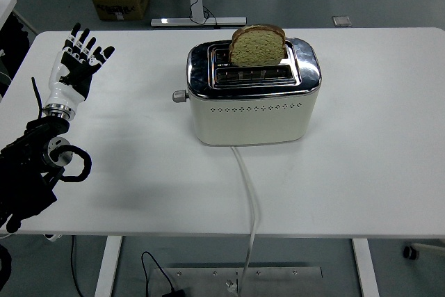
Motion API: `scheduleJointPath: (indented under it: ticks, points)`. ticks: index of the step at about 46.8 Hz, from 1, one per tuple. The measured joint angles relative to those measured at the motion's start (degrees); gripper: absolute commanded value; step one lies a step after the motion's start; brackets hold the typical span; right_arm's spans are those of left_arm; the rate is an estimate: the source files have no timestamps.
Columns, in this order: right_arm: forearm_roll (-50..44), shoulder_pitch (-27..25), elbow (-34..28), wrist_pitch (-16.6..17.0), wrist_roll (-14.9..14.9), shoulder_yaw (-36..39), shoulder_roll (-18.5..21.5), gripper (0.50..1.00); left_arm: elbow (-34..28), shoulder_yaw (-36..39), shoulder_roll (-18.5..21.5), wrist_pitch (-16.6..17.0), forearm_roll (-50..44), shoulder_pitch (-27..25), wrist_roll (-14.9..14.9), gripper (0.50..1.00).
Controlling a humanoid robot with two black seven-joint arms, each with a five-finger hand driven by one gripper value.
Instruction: Press down toaster
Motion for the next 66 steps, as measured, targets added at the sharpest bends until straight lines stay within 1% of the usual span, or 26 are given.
scheduleJointPath:
  ticks: [7, 10, 19, 40, 49, 58, 62, 66]
  points:
    - [0.00, 0.01, 0.00, 0.00, 0.01, 0.01, 0.00, 0.998, 0.00, -0.06, -0.33, 1.84, -0.04, 0.14, 0.00, 1.000]
    - [0.00, 0.00, 0.00, 0.00, 0.00, 0.01, 0.00, 0.998, 0.00, -0.09, -0.31, 2.03, -0.32, 0.45, 0.00, 1.000]
    - [0.00, 0.00, 0.00, 0.00, 0.01, 0.00, 0.00, 0.998, -0.05, 0.02, -0.25, 1.99, -1.02, 1.03, 0.00, 1.000]
    - [0.00, 0.00, -0.02, 0.00, 0.00, -0.01, 0.00, 0.998, -0.12, -0.17, -0.25, 1.94, -1.01, 0.52, 0.00, 1.000]
    - [-0.02, 0.00, 0.00, 0.00, 0.01, 0.00, 0.00, 0.998, -0.66, -0.52, -0.29, 1.31, -1.58, 0.24, 0.00, 1.000]
    - [-0.02, 0.00, 0.00, 0.00, 0.00, 0.01, 0.00, 0.998, -0.73, 0.01, 1.43, 1.05, 0.61, 0.23, 0.00, 1.000]
    - [-0.01, 0.00, 0.00, 0.00, 0.01, 0.01, 0.00, 0.998, -0.73, 0.16, 2.96, 1.06, 3.57, 0.12, 0.00, 1.000]
    - [0.00, 0.00, 0.00, 0.00, 0.01, 0.00, 0.00, 0.998, -0.83, 0.17, 3.29, 1.05, 6.42, -0.18, 0.00, 1.000]
